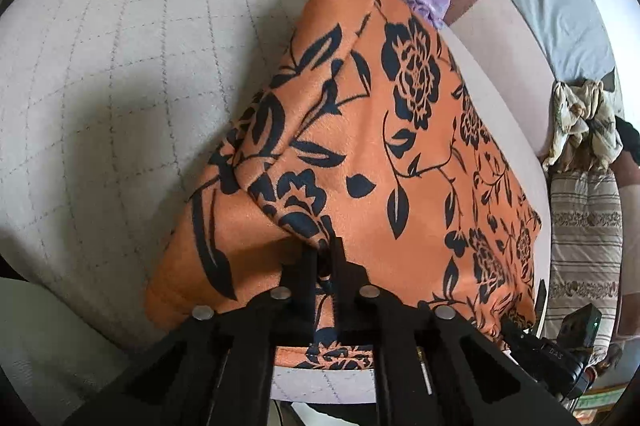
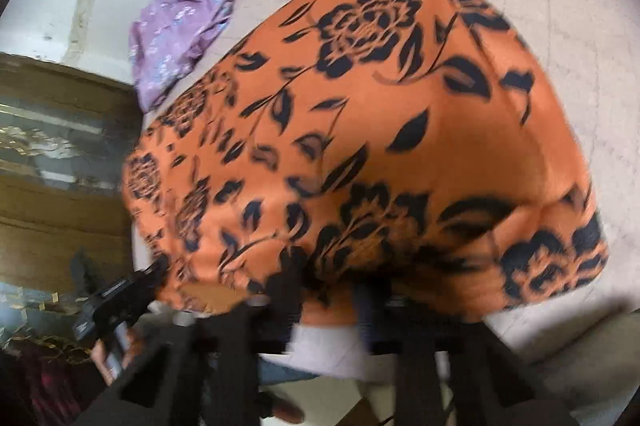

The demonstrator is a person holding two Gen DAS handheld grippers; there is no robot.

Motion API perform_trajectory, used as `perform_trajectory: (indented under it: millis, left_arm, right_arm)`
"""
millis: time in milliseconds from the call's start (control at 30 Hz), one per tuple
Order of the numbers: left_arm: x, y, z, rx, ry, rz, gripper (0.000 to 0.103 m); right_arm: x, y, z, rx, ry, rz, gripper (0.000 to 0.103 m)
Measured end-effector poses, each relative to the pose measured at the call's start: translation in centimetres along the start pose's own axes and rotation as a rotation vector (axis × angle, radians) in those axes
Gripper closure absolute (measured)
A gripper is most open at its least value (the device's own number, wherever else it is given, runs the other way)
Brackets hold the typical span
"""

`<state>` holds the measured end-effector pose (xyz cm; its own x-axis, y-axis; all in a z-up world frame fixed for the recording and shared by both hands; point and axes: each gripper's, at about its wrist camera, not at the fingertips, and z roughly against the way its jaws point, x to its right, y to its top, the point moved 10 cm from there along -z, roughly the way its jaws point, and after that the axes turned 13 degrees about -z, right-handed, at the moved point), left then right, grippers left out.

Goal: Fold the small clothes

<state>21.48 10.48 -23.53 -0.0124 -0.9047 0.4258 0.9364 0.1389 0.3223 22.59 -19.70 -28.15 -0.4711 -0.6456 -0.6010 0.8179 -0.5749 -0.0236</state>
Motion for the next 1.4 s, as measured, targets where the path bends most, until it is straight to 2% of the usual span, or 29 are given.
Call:
perform_trajectory:
  millis: [33, 100, 167, 200, 267, 333, 400, 433, 500, 567, 633, 667, 700, 733, 767, 800, 833, 900, 967, 1000, 1067, 1100, 1133, 1167, 1267, 1300, 1400]
  left_arm:
    - [0.1, 0.0, 0.7, 0.01, -0.016, 0.004, 0.099]
    - [0.2, -0.4, 2.6, 0.033, -0.068, 0.024, 0.099]
    - [0.2, -1.0, 3.5, 0.04, -0.078, 0.012, 0.099]
    - [-0.1, -1.4, 3.4, 0.024, -0.071, 0.013, 0.099]
    - [-0.8, -1.6, 1.5, -0.013, -0.001, 0.002, 0.099]
    - [-0.9, -1.5, 0.5, -0.035, 0.07, -0.021, 0.099]
    - [-0.3, -1.4, 0.6, -0.027, 0.115, -0.068, 0.098]
    - [-0.2, -1.5, 0.6, -0.03, 0.128, -0.079, 0.095]
    - [-0.2, -1.6, 0.7, -0.04, 0.102, -0.063, 0.092]
    - [-0.3, -1.4, 1.7, -0.025, 0.08, -0.039, 0.083]
    - [-1.1, -1.0, 4.6, 0.05, 0.069, -0.032, 0.07]
    - [-1.5, -0.6, 5.8, 0.087, 0.072, -0.034, 0.051]
    - [-2.1, 0.0, 7.1, 0.134, 0.104, -0.035, 0.03]
    - [-3.2, 0.8, 8.3, 0.17, 0.171, -0.034, 0.025]
    - [-3.7, 1.3, 8.6, 0.173, 0.207, -0.033, 0.024]
    - [-4.5, 2.0, 8.3, 0.15, 0.236, -0.034, 0.024]
    - [-4.9, 2.5, 7.3, 0.107, 0.218, -0.031, 0.024]
    - [-5.1, 2.7, 4.7, 0.027, 0.159, -0.022, 0.024]
    - [-5.0, 2.5, 3.2, -0.012, 0.113, 0.001, 0.025]
    - [-5.0, 2.2, 2.4, -0.041, 0.082, 0.015, 0.025]
    - [-5.0, 2.1, 2.2, -0.04, 0.092, 0.006, 0.026]
    - [-5.0, 1.9, 2.2, -0.031, 0.091, -0.007, 0.03]
    - [-4.6, 1.8, 2.2, -0.033, 0.068, -0.02, 0.039]
    - [-3.9, 1.8, 1.6, -0.043, 0.058, -0.027, 0.06]
    - [-4.4, 1.5, 1.7, -0.053, 0.057, -0.015, 0.071]
    - [-4.9, 1.4, 1.9, -0.046, 0.047, 0.015, 0.082]
    - [-5.3, 1.2, 3.3, -0.003, -0.039, 0.079, 0.089]
  right_arm:
    - [0.0, 0.1, 0.5, 0.011, 0.018, -0.011, 0.095]
    - [-0.4, -0.1, 2.5, 0.045, 0.074, -0.026, 0.097]
    - [-0.7, -0.3, 4.7, 0.085, 0.084, 0.003, 0.097]
    - [-0.7, -0.7, 5.5, 0.099, 0.063, 0.019, 0.097]
    - [-0.3, -1.2, 4.9, 0.099, 0.017, 0.025, 0.097]
    - [0.8, -0.9, 2.1, 0.072, -0.082, 0.025, 0.097]
    - [1.0, -0.6, 1.1, 0.064, -0.131, 0.03, 0.097]
    - [0.7, -0.5, 1.0, 0.069, -0.158, 0.056, 0.094]
    - [0.6, -0.6, 0.8, 0.064, -0.175, 0.078, 0.093]
    - [0.5, -1.3, 1.1, 0.047, -0.139, 0.074, 0.093]
    - [-1.1, -2.3, 2.5, 0.067, -0.114, 0.088, 0.093]
    - [-1.5, -2.9, 3.6, 0.08, -0.112, 0.109, 0.093]
    - [-2.1, -3.4, 4.4, 0.087, -0.109, 0.131, 0.09]
    - [-3.7, -4.0, 5.3, 0.086, -0.091, 0.172, 0.072]
    - [-5.1, -4.2, 5.7, 0.081, -0.073, 0.206, 0.041]
    - [-6.3, -4.5, 6.1, 0.079, -0.055, 0.241, 0.033]
    - [-9.7, -4.8, 6.2, 0.077, -0.002, 0.34, 0.031]
    - [-14.7, -5.2, 4.7, 0.035, 0.031, 0.454, 0.031]
    - [-18.2, -5.2, 2.7, 0.008, 0.045, 0.494, 0.031]
    - [-20.8, -5.3, 0.7, -0.04, 0.061, 0.525, 0.031]
    - [-24.0, -5.4, -2.5, -0.108, 0.058, 0.553, 0.031]
    - [-25.0, -5.7, -3.7, -0.141, 0.06, 0.557, 0.031]
    - [-26.9, -6.1, -5.8, -0.204, 0.071, 0.569, 0.031]
    - [-27.7, -6.5, -6.6, -0.23, 0.074, 0.579, 0.031]
    - [-29.6, -7.2, -10.6, -0.331, 0.042, 0.597, 0.033]
    - [-30.1, -7.3, -12.4, -0.366, 0.019, 0.59, 0.033]
    - [-30.3, -8.0, -15.7, -0.447, -0.046, 0.588, 0.033]
